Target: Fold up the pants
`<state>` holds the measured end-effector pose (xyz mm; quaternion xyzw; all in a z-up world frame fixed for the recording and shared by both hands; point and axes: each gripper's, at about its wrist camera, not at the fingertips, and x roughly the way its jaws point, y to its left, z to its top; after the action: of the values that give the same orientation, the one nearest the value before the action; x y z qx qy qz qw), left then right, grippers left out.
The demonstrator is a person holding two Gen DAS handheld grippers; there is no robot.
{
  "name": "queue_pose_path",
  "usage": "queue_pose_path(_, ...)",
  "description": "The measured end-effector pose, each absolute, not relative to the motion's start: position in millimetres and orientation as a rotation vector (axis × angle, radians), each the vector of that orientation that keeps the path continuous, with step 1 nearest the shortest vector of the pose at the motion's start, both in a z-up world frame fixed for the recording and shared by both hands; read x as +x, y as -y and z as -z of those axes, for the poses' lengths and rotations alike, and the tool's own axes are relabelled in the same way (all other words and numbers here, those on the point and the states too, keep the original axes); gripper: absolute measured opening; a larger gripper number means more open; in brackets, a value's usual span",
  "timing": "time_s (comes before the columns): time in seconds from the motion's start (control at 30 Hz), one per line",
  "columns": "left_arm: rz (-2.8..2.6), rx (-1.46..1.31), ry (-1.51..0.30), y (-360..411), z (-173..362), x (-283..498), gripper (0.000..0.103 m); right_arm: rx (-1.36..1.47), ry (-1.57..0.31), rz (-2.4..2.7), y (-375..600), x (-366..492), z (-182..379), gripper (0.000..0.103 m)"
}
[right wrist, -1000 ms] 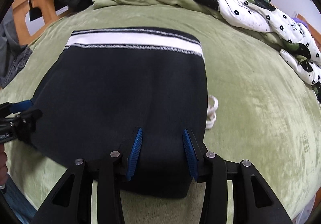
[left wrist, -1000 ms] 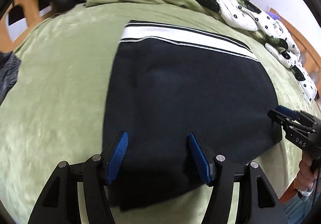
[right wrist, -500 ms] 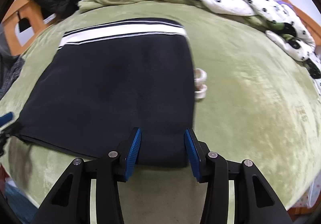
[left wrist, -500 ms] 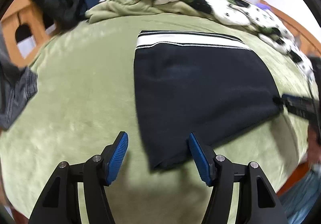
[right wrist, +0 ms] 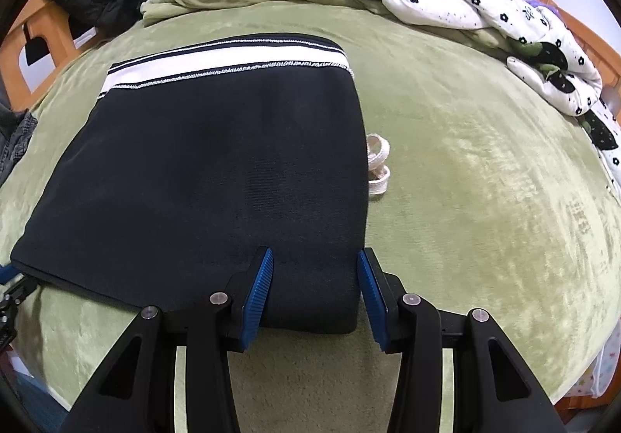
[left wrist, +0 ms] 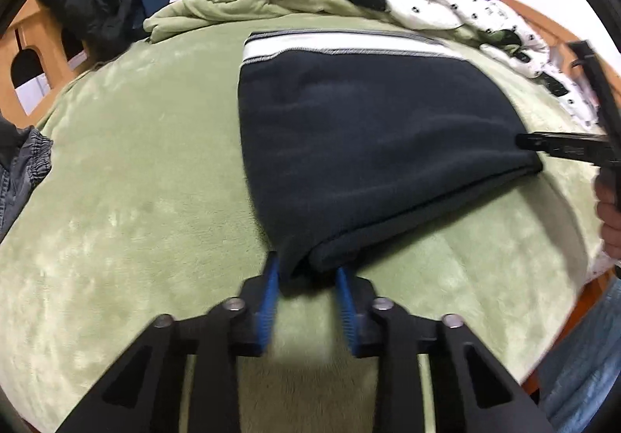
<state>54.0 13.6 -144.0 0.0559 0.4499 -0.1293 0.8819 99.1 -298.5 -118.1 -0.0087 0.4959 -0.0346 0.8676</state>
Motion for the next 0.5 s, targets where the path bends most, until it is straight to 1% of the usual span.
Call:
queue_pose_path(0.23,0.334,-0.027,-1.021,-37,134,50,0.017,-0.006,-1.025,0.073,305,96,112,0.045)
queue_pose_path(0.37,0.436,-0.059,-0.932,-44,108,33,0.017,0.039,-0.987,0.078,313,96,104,0.045)
queue_pose_path(0.43,0.454,-0.100,-0.870,-46,97,30,0.024,0.076,-0.966,0.075,317,96,101,0.045)
queue_pose_path(0.47,0.448,-0.126,-0.846,-46,95,31,0.029,0.094,-0.958,0.071,318,96,101,0.045)
queue_pose_path(0.5,0.436,-0.138,-0.832,-43,94,35,0.030,0.099,-0.958,0.067,318,98,101,0.045)
